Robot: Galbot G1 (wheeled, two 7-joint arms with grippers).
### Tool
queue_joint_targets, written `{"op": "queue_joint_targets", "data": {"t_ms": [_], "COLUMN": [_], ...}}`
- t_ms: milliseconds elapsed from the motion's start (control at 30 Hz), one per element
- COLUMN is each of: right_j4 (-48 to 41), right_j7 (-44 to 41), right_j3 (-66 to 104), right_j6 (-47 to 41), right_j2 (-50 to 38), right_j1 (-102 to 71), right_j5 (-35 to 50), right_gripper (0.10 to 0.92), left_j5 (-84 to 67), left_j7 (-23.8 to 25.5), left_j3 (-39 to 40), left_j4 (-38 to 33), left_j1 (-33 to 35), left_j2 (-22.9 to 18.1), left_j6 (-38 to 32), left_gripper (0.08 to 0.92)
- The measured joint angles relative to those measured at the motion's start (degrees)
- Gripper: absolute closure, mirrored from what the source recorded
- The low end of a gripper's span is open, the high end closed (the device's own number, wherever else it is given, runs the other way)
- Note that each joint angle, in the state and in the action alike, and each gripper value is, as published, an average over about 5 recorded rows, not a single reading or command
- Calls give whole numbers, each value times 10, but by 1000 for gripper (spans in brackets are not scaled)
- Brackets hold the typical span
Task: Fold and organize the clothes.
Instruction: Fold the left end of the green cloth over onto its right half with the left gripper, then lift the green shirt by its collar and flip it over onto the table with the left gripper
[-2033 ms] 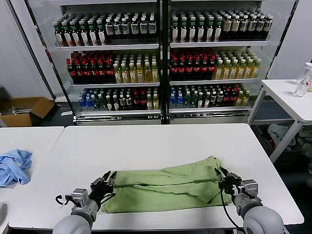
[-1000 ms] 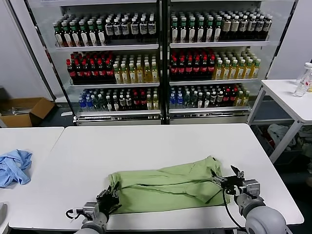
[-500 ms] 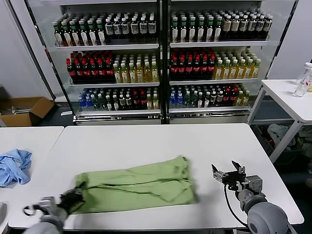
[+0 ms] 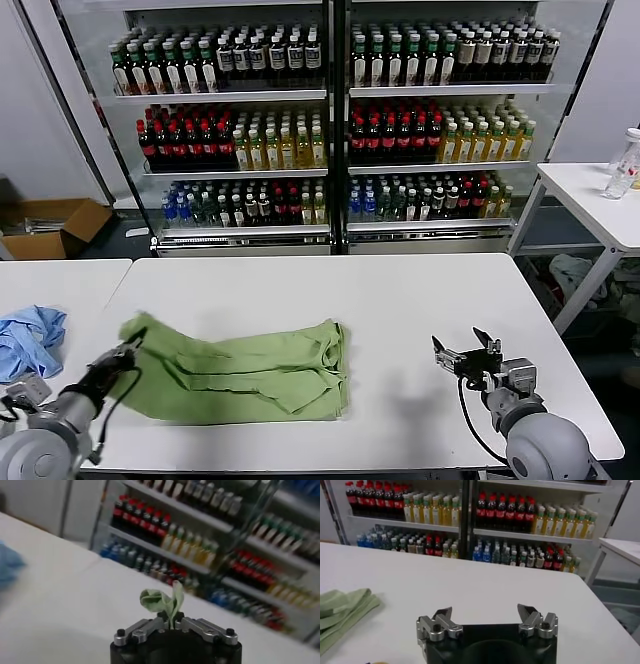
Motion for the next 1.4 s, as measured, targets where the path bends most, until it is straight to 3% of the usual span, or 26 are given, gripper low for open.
{"op": "queue_joint_targets", "data": {"t_ms": [300,733,1067,1400], "right_j4": [-8,-17,-21,-24], "right_j7": [-4,-6,-6,-7], "right_j3": [-2,-14,-18,-23], "right_j6": [6,8,9,11], "right_j2": [-10,-15,-15,-8], "right_j1": [9,28,37,43], "right_j5": [4,9,10,8], "right_gripper": [203,203,203,203], "left_j5": [-89,-32,36,110], "left_j7": [-10,-21,-3,-11], "left_j3": [99,258,307,267], "left_j4": [-33,30,41,17], "left_j1": [-30,-107,-125,-99], "left_j2": [-76,-149,-154,-131], "left_j6": [0,-6,-10,-34], "left_gripper": [887,871,606,311]}}
